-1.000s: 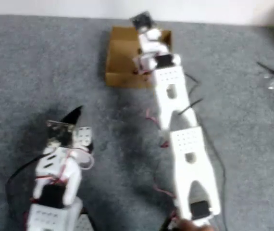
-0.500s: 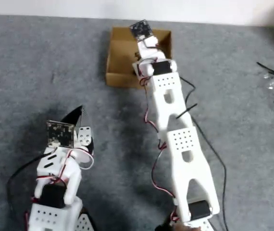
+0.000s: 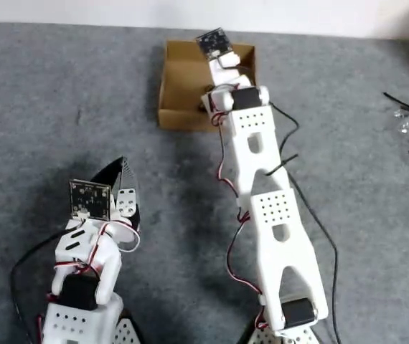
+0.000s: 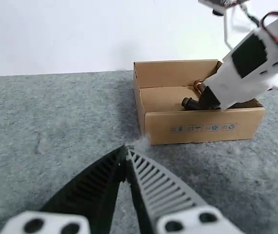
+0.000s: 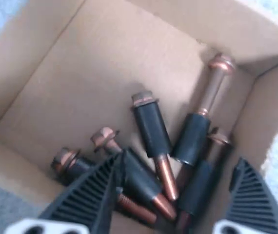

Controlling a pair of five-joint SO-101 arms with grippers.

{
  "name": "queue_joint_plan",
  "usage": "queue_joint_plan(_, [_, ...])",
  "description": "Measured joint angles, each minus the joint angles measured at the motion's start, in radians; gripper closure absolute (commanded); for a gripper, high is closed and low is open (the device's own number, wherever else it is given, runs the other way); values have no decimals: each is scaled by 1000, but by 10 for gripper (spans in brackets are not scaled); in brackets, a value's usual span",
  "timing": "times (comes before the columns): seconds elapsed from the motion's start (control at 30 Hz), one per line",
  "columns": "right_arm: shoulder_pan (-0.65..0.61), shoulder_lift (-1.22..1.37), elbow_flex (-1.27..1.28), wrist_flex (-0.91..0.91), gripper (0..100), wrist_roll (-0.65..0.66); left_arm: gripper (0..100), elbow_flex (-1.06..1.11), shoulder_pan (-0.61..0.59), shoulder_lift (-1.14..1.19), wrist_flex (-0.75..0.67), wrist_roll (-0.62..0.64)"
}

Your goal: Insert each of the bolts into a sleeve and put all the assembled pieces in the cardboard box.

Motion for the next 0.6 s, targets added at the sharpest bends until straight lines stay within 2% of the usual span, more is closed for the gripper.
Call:
queue_joint_plan(0.37, [12, -72, -31, 215, 699, -5, 989, 0, 0, 0, 0, 0])
queue_joint_plan(0.6, [12, -206, -31, 377, 699, -173, 989, 0, 0, 0, 0, 0])
